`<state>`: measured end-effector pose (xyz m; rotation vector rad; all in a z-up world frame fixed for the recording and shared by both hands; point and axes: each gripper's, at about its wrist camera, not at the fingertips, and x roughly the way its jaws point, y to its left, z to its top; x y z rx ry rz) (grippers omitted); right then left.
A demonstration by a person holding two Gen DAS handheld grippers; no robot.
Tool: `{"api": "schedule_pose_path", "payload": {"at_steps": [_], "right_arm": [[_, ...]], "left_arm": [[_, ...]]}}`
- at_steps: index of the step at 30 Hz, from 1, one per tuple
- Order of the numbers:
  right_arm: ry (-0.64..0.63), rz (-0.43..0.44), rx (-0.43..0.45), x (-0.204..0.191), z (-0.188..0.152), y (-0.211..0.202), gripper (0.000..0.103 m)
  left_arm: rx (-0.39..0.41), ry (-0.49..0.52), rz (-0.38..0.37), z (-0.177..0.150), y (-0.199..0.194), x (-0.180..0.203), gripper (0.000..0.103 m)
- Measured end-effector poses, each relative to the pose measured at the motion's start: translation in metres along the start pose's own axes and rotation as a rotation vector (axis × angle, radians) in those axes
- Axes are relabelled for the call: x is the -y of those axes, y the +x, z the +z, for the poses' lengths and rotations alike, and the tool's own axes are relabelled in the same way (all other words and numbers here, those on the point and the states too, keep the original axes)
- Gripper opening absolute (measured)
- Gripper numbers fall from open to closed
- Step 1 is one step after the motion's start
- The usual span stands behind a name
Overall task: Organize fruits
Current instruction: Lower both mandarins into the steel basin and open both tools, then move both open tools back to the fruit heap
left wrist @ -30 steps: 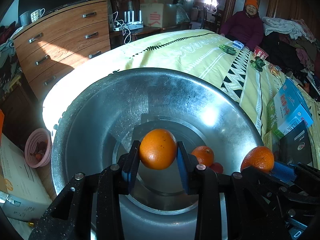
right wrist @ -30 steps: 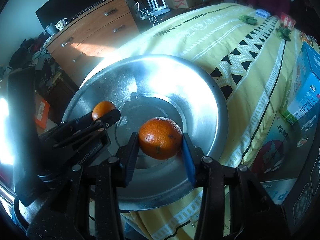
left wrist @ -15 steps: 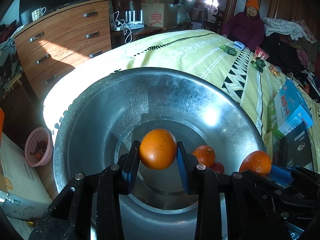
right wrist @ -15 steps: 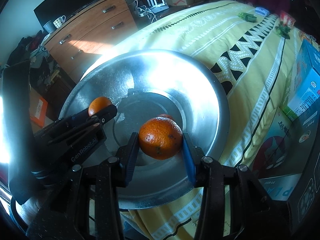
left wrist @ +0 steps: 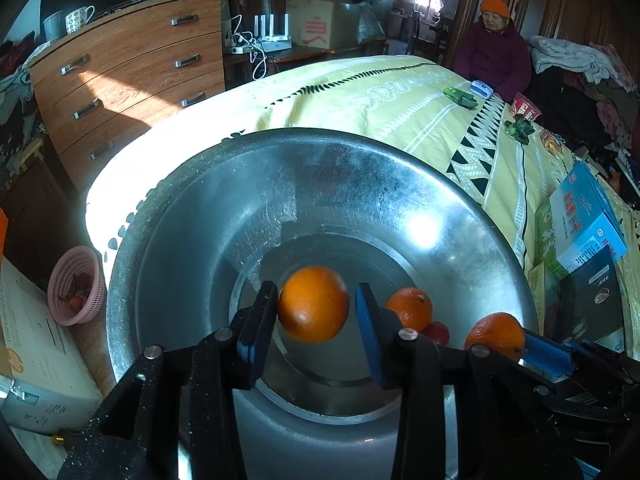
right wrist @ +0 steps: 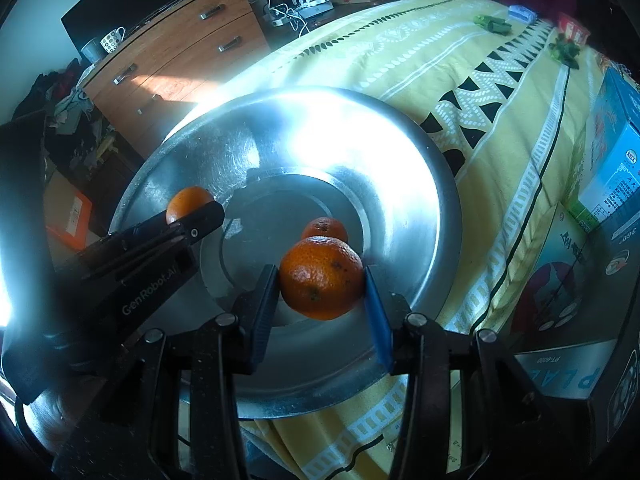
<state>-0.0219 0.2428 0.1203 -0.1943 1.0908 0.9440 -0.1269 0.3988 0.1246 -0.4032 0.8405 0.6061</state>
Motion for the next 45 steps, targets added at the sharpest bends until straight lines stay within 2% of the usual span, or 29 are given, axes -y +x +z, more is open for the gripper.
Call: {"api": "schedule_pose_path", "payload": {"at_steps": [2, 4, 6, 16, 20, 24, 27, 30, 35, 37, 39, 40, 45], "right_arm": [[-0.002, -0.002, -0.001, 0.0, -0.001, 0.0, 0.045], [-0.006, -0.002, 0.006, 0.0, 0.0, -0.003, 0.052], [-0.009, -0.011, 0.027, -0.001, 0.002, -0.009, 0.065], [-0.066, 0.001, 0.157, -0.009, -0.003, -0.058, 0.066], [-0.065, 0.019, 0.238, 0.001, -0.027, -0.092, 0.066], [-0.058, -0.038, 0.308, 0.023, -0.066, -0.13, 0.066], [-0.016, -0.107, 0.343, 0.049, -0.1, -0.152, 0.066], [0.066, -0.173, 0.329, 0.083, -0.138, -0.164, 0.066], [0.26, -0.254, 0.288, 0.151, -0.209, -0.178, 0.066], [0.33, -0.285, 0.287, 0.175, -0.231, -0.185, 0.065], [0.413, -0.306, 0.284, 0.205, -0.255, -0.194, 0.05], [0.452, -0.324, 0.283, 0.219, -0.264, -0.199, 0.048], [0.585, -0.396, 0.32, 0.27, -0.297, -0.224, 0.047]], "left_arm": [[0.008, -0.004, -0.002, 0.001, -0.002, 0.0, 0.057], [0.011, -0.007, 0.006, 0.002, -0.003, -0.002, 0.063], [0.016, -0.009, 0.013, 0.002, -0.004, -0.003, 0.066], [0.031, -0.008, 0.026, 0.004, -0.012, -0.002, 0.067], [0.086, -0.005, -0.022, 0.008, -0.033, 0.006, 0.067], [0.148, 0.015, -0.064, 0.009, -0.058, 0.022, 0.067], [0.185, 0.061, -0.113, 0.006, -0.078, 0.05, 0.067], [0.222, 0.116, -0.191, -0.002, -0.1, 0.089, 0.067], [0.23, 0.308, -0.345, -0.035, -0.126, 0.181, 0.067], [0.204, 0.377, -0.404, -0.054, -0.131, 0.216, 0.067], [0.158, 0.443, -0.463, -0.076, -0.132, 0.25, 0.067], [0.133, 0.479, -0.488, -0.088, -0.13, 0.265, 0.067], [-0.016, 0.611, -0.564, -0.143, -0.104, 0.319, 0.067]]}}
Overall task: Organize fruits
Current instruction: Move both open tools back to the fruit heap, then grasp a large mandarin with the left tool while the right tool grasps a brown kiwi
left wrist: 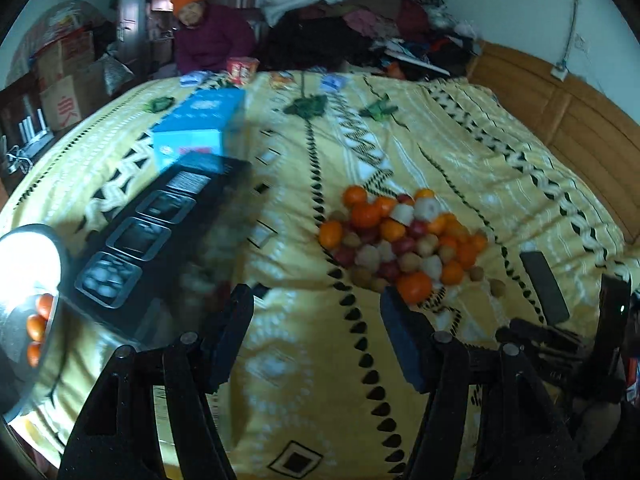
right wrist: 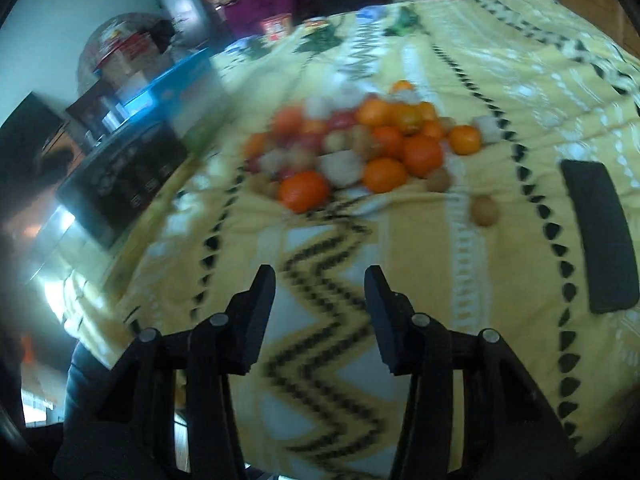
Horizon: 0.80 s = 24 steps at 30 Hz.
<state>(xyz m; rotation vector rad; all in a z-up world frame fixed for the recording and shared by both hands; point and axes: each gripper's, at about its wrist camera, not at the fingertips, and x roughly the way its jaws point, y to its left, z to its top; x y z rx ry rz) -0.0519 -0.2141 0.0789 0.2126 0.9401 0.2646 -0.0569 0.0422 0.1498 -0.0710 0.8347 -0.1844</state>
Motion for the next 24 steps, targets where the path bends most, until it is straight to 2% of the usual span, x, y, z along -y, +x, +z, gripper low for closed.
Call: {"api": "schedule_pose_path", "payload": {"at_steps": [2, 4, 8, 11, 14, 18, 19, 20, 24], "right_arm": [[0.028, -0.007, 0.008, 0.014, -0.001, 0.0, 0.048], [0.05, -0.007, 0.006, 0.027, -0.001, 0.002, 0.049], [0.081, 0.01, 0.006, 0.045, -0.006, 0.002, 0.049], [0.095, 0.024, 0.01, 0.059, -0.009, 0.002, 0.049], [0.1, 0.026, 0.006, 0.067, -0.009, 0.003, 0.049], [0.089, 0.033, 0.005, 0.076, -0.006, 0.004, 0.049], [0.085, 0.032, 0.008, 0.078, -0.005, 0.004, 0.049], [0.083, 0.032, 0.01, 0.079, -0.004, 0.005, 0.049], [0.088, 0.031, 0.025, 0.084, 0.001, 0.005, 0.049]], "left_arm": [[-0.084, 0.015, -0.057, -0.006, 0.034, 0.015, 0.066], [-0.161, -0.014, -0.114, -0.01, 0.07, 0.027, 0.063], [-0.221, -0.041, -0.188, -0.006, 0.117, 0.055, 0.06], [-0.247, -0.075, -0.206, 0.001, 0.145, 0.066, 0.06], [-0.277, -0.097, -0.17, 0.001, 0.168, 0.073, 0.059], [-0.25, -0.068, -0.131, 0.002, 0.171, 0.081, 0.059], [-0.246, -0.062, -0.118, 0.001, 0.17, 0.083, 0.054], [-0.249, -0.063, -0.132, 0.001, 0.169, 0.084, 0.048], [-0.246, -0.076, -0.131, -0.003, 0.169, 0.082, 0.048]]}}
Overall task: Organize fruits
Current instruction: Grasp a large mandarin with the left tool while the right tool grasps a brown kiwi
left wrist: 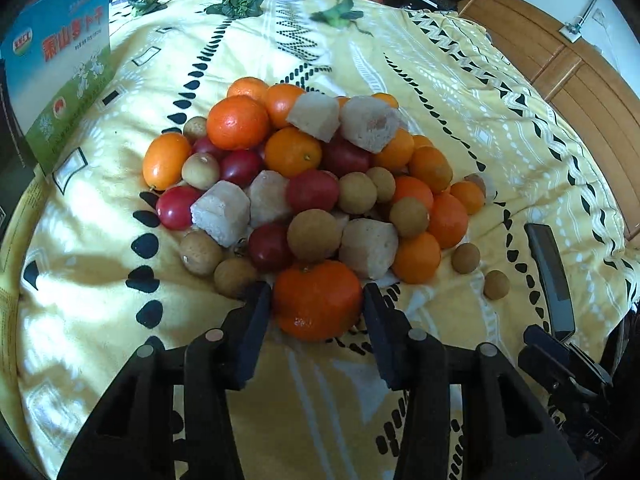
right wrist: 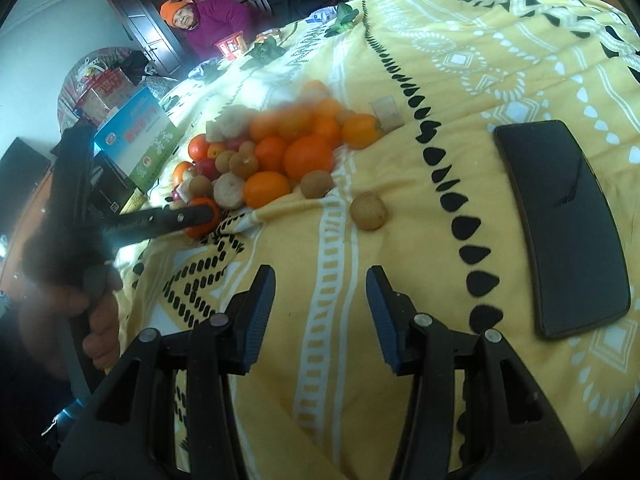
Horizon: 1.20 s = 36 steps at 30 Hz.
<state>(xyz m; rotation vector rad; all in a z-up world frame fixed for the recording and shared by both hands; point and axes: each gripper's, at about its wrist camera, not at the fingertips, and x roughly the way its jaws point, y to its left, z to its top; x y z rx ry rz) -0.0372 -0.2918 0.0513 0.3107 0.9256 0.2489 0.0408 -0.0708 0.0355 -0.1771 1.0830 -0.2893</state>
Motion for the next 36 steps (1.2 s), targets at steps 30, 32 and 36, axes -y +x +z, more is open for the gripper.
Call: {"api": "schedule_pose_path", "payload": {"at_steps": [30, 32, 36], "right_arm": [[-0.058, -0.13, -0.052, 0.016, 0.032, 0.043, 0.026], [-0.065, -0.126, -0.051, 0.014, 0.033, 0.042, 0.026], [-0.072, -0.114, -0.035, 0.009, 0.034, 0.037, 0.026]], "left_arm": [[0.115, 0.03, -0.018, -0.013, -0.051, -0.004, 0.048], [0.123, 0.031, -0.014, -0.012, -0.056, -0.005, 0.048], [0.146, 0.028, -0.002, -0.01, -0.068, -0.009, 0.048]]}}
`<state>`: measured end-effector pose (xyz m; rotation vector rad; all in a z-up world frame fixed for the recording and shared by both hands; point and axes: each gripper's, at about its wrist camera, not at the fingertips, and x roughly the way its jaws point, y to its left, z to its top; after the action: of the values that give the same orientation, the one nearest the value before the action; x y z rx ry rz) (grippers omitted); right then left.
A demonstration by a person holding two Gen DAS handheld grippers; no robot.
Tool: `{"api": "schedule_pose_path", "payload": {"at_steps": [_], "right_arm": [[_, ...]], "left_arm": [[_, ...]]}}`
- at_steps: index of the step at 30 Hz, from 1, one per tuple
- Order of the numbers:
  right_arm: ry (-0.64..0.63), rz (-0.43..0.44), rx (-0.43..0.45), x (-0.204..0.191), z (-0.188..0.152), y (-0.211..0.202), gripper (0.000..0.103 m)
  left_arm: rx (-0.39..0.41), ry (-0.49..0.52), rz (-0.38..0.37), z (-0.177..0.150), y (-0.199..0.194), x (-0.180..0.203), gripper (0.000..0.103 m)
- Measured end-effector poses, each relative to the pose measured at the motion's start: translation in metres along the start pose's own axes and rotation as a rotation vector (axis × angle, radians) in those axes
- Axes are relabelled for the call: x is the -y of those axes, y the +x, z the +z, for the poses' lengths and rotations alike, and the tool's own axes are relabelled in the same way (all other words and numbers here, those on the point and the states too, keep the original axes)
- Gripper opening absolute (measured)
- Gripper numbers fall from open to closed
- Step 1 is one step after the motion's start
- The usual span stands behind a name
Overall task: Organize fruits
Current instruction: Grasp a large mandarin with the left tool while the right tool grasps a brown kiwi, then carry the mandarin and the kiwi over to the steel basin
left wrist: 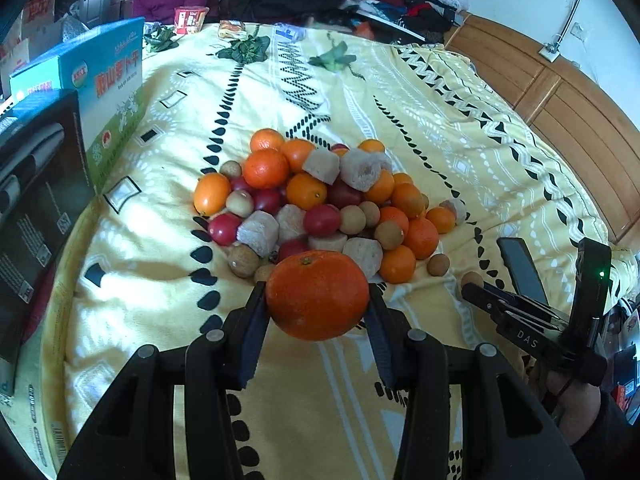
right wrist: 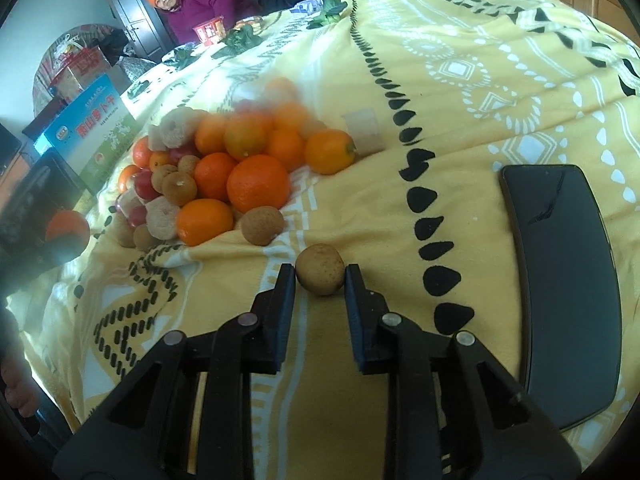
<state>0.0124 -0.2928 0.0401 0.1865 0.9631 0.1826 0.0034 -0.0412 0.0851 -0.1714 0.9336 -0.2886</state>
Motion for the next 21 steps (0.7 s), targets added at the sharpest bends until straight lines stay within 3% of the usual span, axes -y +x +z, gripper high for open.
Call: {"api": "schedule_pose_path", "payload": {"at_steps": [7, 12, 21], "right_arm": [[-0.042, 0.029, 0.053, -0.027, 0.014, -0.026, 0.026], [-0.117, 0.08, 0.119, -0.072, 0.041, -0.05, 0.026], [-0.291, 0.234, 0.194, -0.187, 0.073, -0.078, 0.026]], "left_arm": [[0.11, -0.021, 0.027, 0.016, -0.047, -0.018, 0.048], [0.212, -0.063, 0.072, 0.03, -0.096, -0.048, 0.048], [0.369, -0.237, 0.242, 0.035, -0.192, -0.154, 0.048]]}}
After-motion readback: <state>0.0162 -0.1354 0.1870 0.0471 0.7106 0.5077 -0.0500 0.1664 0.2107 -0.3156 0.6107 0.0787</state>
